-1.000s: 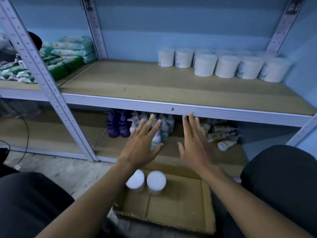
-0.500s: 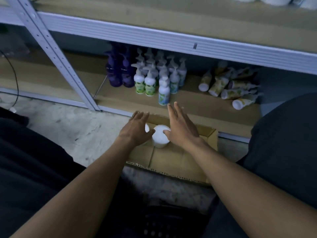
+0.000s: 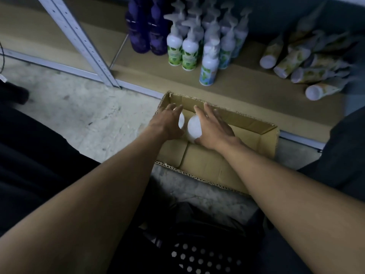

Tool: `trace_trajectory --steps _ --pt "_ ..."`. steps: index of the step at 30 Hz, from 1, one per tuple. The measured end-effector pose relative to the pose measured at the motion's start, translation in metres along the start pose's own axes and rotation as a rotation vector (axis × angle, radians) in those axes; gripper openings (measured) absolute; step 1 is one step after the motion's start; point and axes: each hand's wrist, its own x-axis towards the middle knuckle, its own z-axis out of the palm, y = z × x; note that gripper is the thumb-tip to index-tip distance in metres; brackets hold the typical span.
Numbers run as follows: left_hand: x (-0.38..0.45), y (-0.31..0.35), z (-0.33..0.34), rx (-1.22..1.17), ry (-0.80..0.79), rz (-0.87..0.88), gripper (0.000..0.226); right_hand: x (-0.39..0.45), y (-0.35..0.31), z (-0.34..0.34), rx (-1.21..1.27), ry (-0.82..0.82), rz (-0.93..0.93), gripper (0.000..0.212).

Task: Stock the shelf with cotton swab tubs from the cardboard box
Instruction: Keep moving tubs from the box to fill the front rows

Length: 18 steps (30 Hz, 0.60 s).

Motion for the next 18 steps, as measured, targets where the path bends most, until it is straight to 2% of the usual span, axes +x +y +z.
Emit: trace_trajectory --steps 7,13,18 --pt "0.013 0.0 0.018 0.123 -0.011 -0.029 0.091 0.009 0.007 0.02 0.032 -0.095 0.006 0.102" --pt "0.016 -0.002 0.019 0.147 -0.002 -0.075 0.096 0.012 0.008 0.028 0.045 -0.059 -0.001 0.1" --pt "0.016 -0.001 0.016 0.171 0.016 -0.064 0.088 0.013 0.008 0.028 0.036 0.026 -0.015 0.087"
